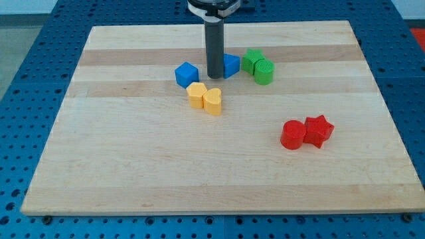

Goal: Move the blue cube top left to the yellow hexagon

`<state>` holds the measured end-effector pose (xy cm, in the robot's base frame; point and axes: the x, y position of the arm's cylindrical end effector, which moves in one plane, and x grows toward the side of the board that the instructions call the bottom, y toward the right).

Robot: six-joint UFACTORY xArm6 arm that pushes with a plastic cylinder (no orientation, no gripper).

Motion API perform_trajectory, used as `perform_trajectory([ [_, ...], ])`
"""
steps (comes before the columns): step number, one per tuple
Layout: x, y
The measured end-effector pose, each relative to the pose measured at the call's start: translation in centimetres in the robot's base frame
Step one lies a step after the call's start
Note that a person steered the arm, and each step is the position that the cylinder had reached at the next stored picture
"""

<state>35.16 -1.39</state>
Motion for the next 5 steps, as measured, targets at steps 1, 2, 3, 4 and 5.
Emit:
perform_trajectory([
  [1,0.7,-1.2],
  [2,0.6,-3.2],
  [3,-0.8,-5.6],
  [4,-3.2,-7.1],
  [5,-3.8,-10.4],
])
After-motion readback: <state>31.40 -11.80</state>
